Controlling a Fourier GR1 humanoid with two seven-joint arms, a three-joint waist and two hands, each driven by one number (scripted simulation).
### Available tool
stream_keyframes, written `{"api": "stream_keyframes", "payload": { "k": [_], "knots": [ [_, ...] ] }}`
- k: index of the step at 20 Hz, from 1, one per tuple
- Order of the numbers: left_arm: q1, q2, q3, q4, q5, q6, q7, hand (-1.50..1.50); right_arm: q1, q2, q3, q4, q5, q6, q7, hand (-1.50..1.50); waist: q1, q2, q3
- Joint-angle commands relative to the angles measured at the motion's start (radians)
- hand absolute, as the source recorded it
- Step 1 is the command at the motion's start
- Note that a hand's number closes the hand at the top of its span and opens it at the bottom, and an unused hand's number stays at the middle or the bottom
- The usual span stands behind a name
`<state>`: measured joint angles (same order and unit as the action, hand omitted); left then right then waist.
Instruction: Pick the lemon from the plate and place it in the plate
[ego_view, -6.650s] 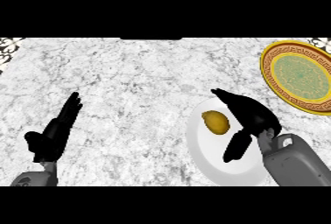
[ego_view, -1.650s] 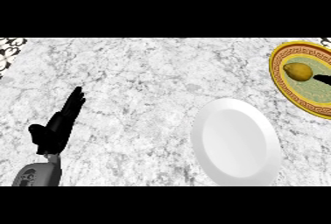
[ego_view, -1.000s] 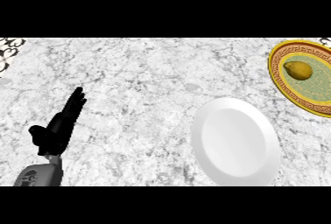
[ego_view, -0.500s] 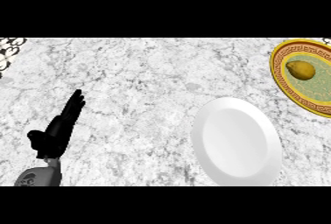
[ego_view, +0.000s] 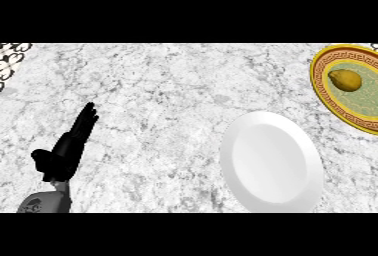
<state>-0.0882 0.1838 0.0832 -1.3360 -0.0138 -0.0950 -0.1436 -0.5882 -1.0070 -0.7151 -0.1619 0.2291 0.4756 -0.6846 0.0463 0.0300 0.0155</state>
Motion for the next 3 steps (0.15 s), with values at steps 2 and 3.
{"api": "stream_keyframes", "payload": {
  "k": [2, 3],
  "knots": [
    [-0.008, -0.006, -0.004, -0.013, 0.006, -0.003, 0.014, 0.00, 0.050, 0.015, -0.001, -0.018, -0.003, 0.058, -0.117, -1.50, 0.002, 0.000, 0.002],
    [-0.007, -0.004, 0.005, 0.010, 0.001, 0.006, 0.002, 0.00, 0.063, 0.024, -0.006, -0.026, -0.007, 0.033, -0.141, -1.50, -0.004, 0.001, 0.001]
  ]
}}
